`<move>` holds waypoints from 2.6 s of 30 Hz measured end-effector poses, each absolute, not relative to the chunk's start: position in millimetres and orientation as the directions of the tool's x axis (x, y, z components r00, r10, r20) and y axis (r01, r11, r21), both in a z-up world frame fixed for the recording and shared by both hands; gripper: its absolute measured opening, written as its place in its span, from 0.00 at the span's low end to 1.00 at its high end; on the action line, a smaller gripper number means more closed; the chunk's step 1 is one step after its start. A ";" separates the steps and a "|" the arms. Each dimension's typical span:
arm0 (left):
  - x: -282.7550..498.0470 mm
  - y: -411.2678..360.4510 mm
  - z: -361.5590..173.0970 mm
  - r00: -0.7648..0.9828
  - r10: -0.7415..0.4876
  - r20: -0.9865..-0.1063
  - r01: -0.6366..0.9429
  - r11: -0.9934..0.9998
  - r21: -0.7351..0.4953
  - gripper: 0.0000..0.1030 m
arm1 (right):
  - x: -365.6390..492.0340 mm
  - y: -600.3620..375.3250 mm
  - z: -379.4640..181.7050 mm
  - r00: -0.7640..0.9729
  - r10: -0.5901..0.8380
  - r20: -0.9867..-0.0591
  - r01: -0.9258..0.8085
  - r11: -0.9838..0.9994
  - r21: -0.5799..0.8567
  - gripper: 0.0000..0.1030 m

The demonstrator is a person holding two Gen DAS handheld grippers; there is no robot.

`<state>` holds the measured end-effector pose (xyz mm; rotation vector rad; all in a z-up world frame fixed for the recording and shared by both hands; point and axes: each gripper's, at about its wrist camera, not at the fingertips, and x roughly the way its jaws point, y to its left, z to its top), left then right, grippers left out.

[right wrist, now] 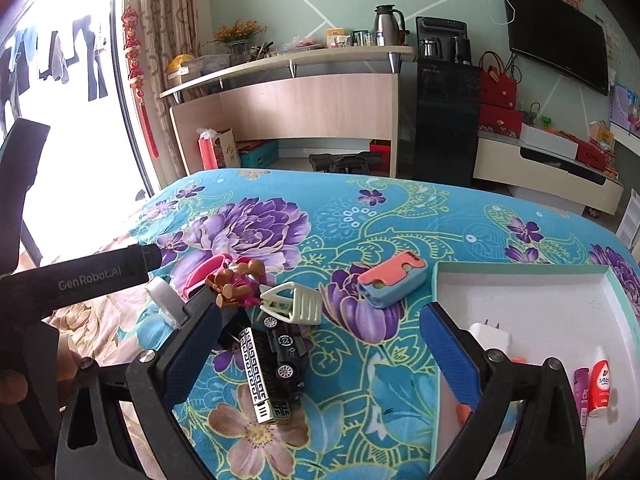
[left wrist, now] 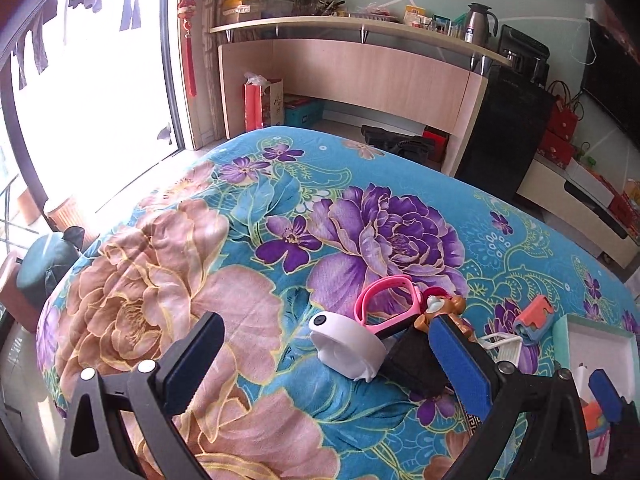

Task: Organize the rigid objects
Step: 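Grasp the white round watch with the left tool while the right tool grasps the cream claw clip, then carry the watch and clip into the tray and open both tools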

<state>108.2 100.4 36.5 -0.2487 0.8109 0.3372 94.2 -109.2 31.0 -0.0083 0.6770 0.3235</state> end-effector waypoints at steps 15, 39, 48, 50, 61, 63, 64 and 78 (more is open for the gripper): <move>124.2 127.1 7.4 0.630 0.107 -0.769 -0.406 0.889 -0.210 1.00 | 118.8 -99.1 11.0 0.647 0.345 -0.680 -0.277 0.937 0.212 0.95; 138.2 120.5 -21.2 0.553 0.058 -0.831 -0.316 0.938 -0.145 1.00 | 153.1 -90.7 -8.5 0.605 0.314 -0.732 -0.242 0.948 0.206 0.77; 137.5 124.9 -26.4 0.566 -0.019 -0.824 -0.331 0.910 -0.249 0.81 | 154.1 -87.0 -10.5 0.600 0.341 -0.724 -0.258 0.939 0.228 0.75; 137.5 122.9 -25.8 0.569 -0.023 -0.822 -0.323 0.913 -0.250 0.76 | 153.8 -83.9 -10.7 0.598 0.346 -0.723 -0.268 0.936 0.227 0.71; 137.7 121.6 -25.3 0.581 -0.053 -0.812 -0.299 0.914 -0.274 0.65 | 153.3 -76.9 -13.9 0.595 0.344 -0.726 -0.280 0.936 0.214 0.47; 138.4 120.9 -25.3 0.580 -0.051 -0.813 -0.297 0.916 -0.269 0.57 | 153.3 -77.3 -13.9 0.594 0.347 -0.726 -0.280 0.935 0.217 0.46; 138.6 120.7 -25.4 0.579 -0.049 -0.814 -0.297 0.917 -0.266 0.57 | 153.1 -77.5 -13.5 0.595 0.347 -0.725 -0.281 0.935 0.217 0.46; 129.1 120.9 -2.7 0.628 0.006 -0.778 -0.305 0.922 -0.239 0.56 | 143.1 -87.7 8.0 0.647 0.351 -0.677 -0.280 0.935 0.217 0.46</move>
